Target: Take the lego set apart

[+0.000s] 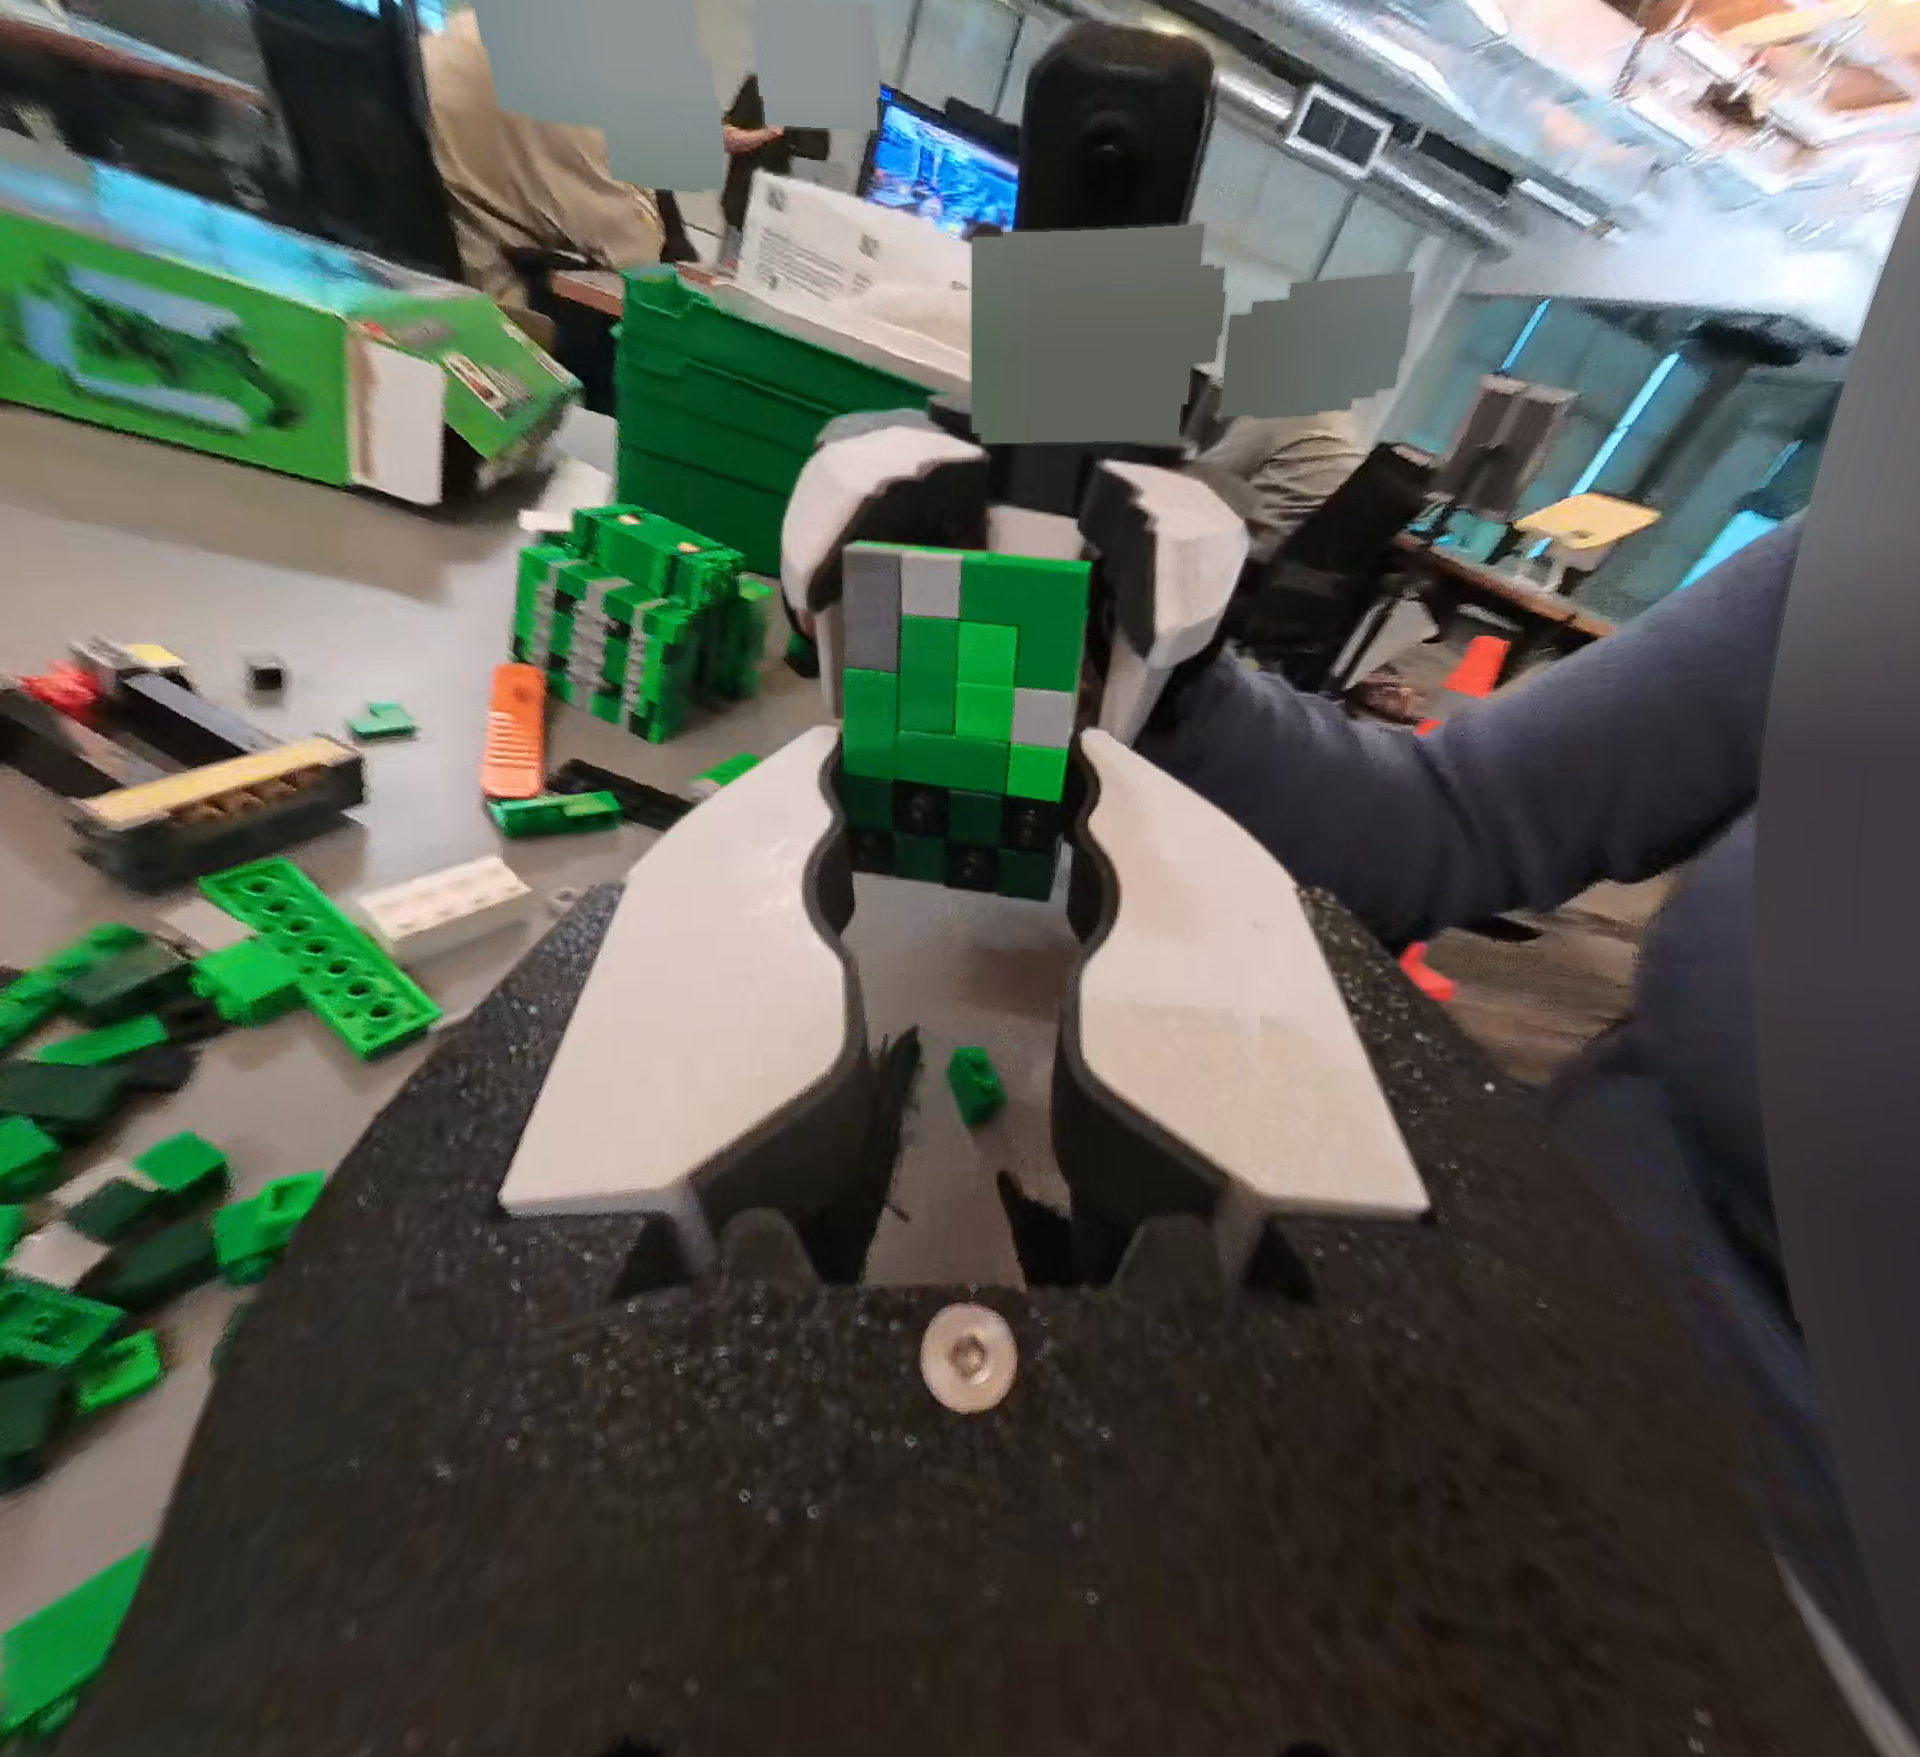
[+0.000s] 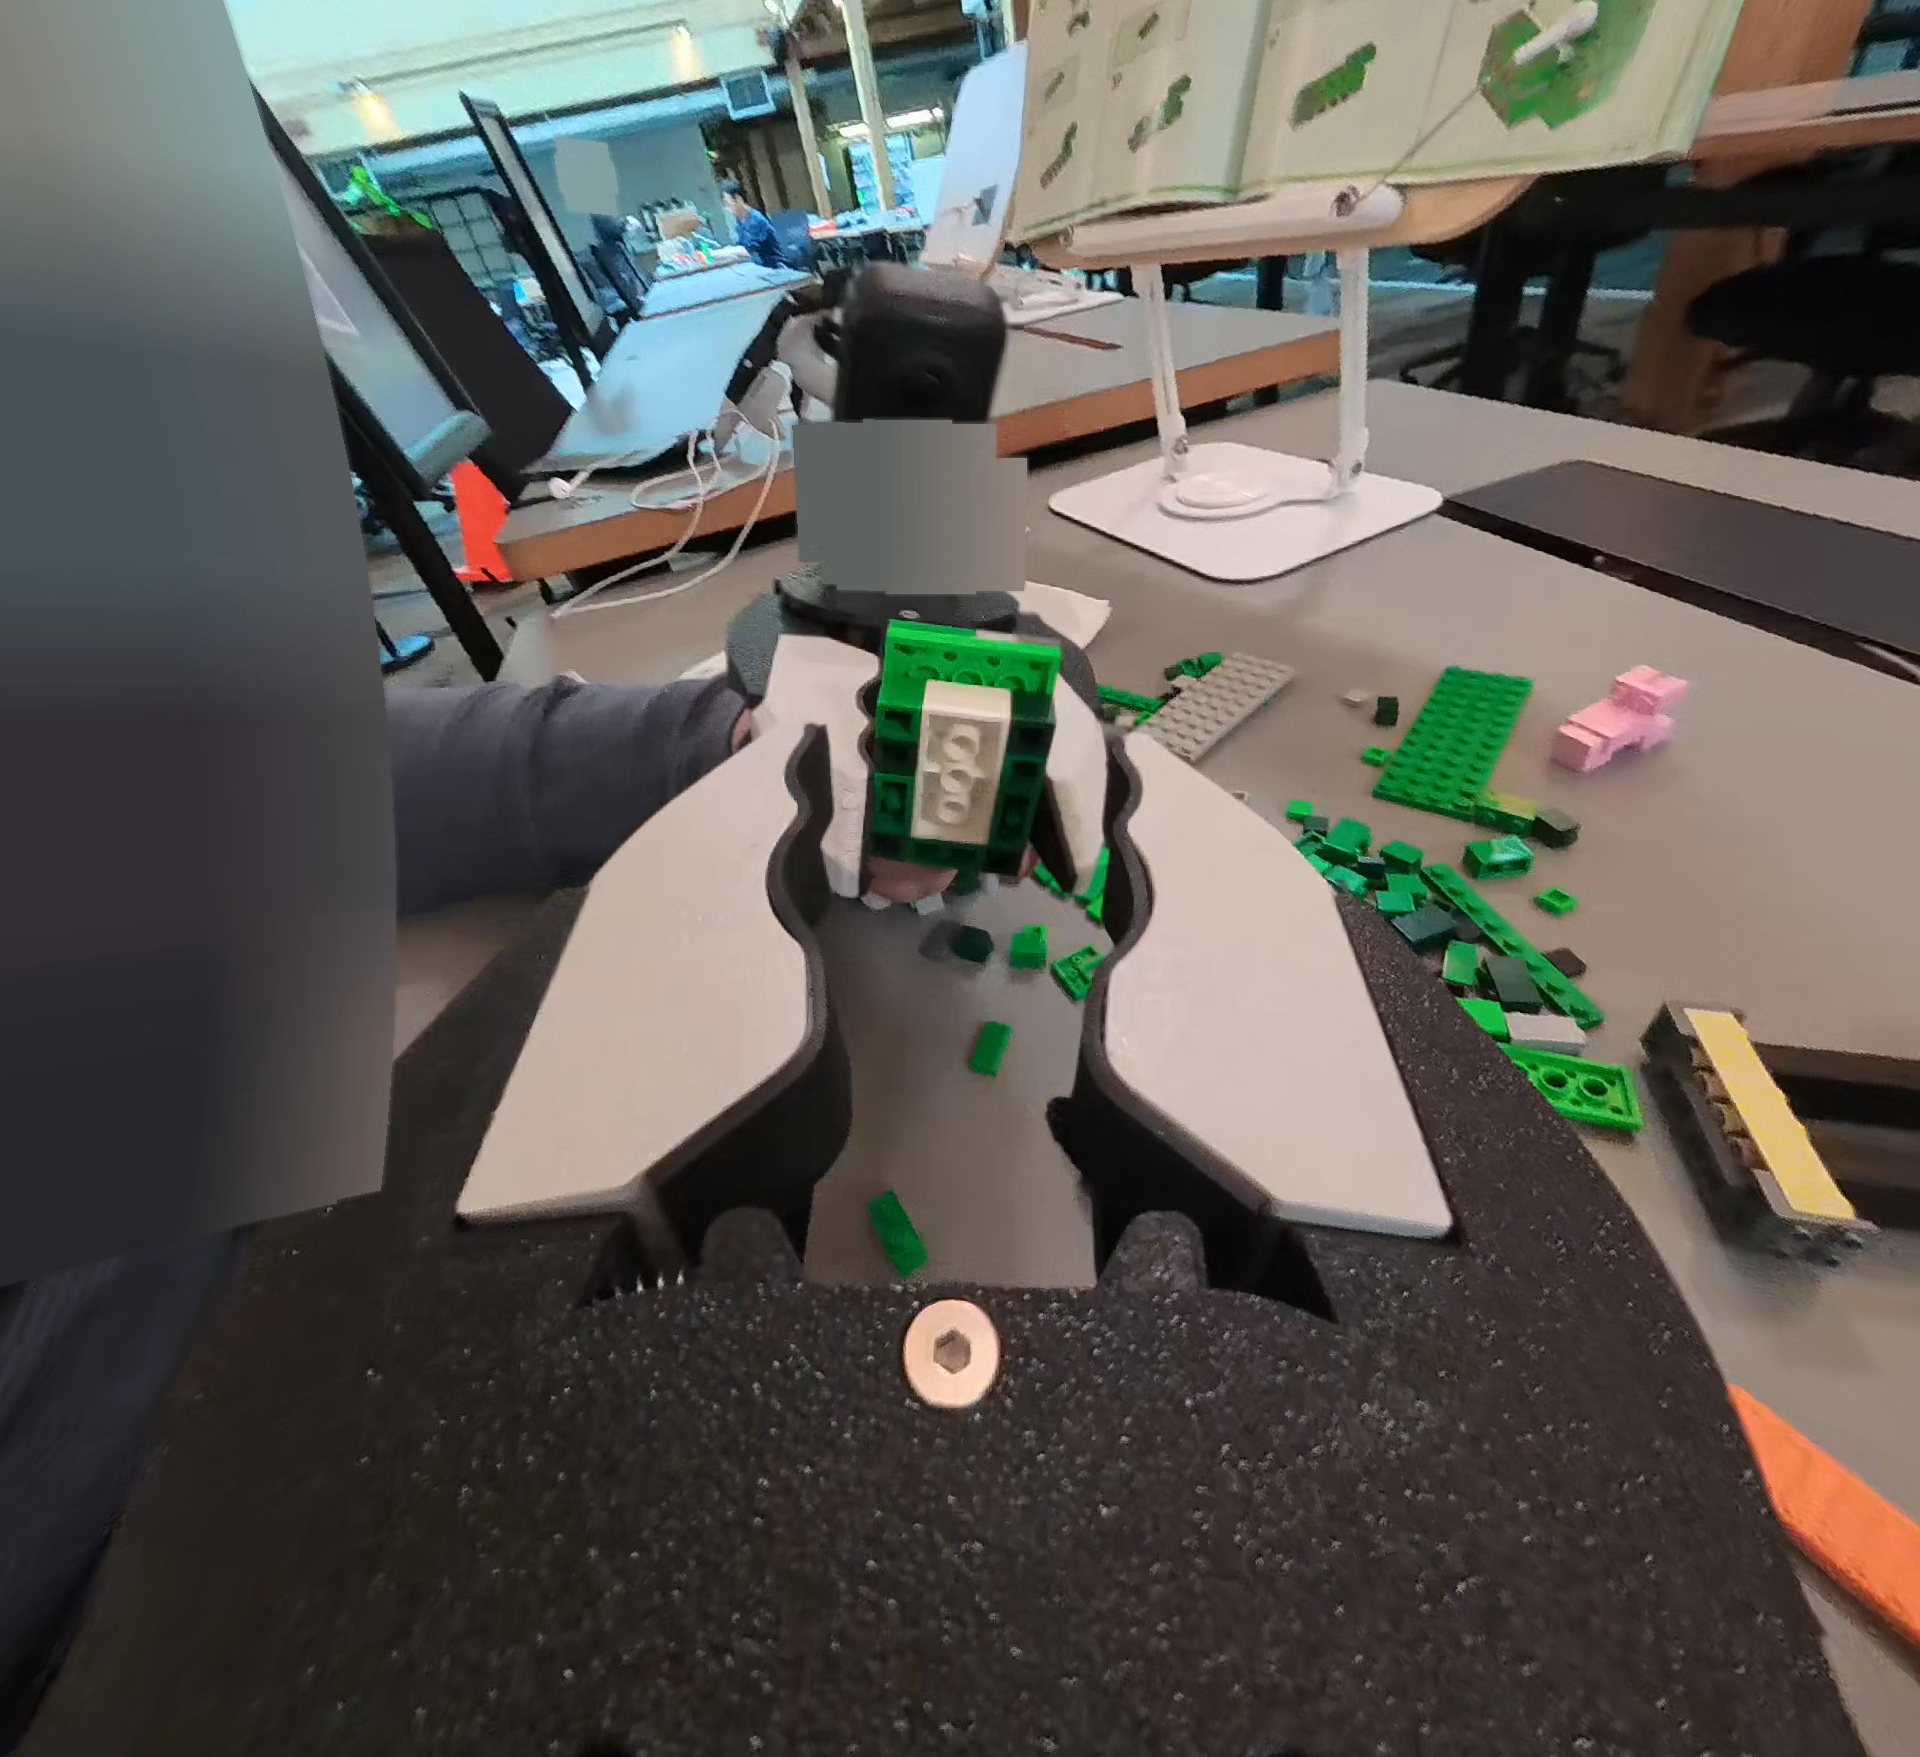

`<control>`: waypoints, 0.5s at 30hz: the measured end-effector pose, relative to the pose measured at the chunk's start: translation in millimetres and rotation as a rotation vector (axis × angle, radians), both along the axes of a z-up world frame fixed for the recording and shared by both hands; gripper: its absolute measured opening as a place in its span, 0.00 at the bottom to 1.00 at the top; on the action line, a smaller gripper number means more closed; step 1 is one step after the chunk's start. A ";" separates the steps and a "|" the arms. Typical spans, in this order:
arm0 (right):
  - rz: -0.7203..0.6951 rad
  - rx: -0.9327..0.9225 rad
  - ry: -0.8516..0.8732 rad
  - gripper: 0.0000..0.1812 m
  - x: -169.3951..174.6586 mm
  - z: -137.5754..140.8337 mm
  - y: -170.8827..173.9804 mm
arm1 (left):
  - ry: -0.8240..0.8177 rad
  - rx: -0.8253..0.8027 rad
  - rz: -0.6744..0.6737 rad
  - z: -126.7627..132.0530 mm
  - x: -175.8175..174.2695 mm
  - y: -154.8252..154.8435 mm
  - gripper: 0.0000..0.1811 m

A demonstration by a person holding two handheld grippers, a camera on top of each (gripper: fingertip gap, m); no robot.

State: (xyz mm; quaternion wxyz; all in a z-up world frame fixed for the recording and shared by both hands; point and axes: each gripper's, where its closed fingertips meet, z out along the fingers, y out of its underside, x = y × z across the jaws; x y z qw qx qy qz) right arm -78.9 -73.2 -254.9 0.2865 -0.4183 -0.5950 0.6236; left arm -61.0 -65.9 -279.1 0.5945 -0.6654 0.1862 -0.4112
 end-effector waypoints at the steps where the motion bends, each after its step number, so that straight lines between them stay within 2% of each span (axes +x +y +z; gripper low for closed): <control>1: -0.008 0.013 -0.008 0.27 -1.4 -2.2 -0.4 | 0.031 0.012 0.020 -1.6 -0.2 1.3 0.21; 5: -0.015 0.020 -0.030 0.22 -5.3 -7.6 -3.2 | 0.122 0.039 0.044 -9.0 6.2 4.0 0.21; 9: 0.021 0.015 -0.047 0.19 -4.5 -11.8 -7.6 | 0.143 0.054 0.061 -8.8 7.9 5.4 0.21; 12: 0.059 0.043 -0.047 0.19 -1.6 -14.5 -11.4 | 0.145 0.025 0.013 -12.6 12.3 1.6 0.21; 15: 0.141 0.105 -0.053 0.19 5.5 -22.5 -20.1 | 0.218 -0.002 -0.062 -22.6 22.3 -5.9 0.20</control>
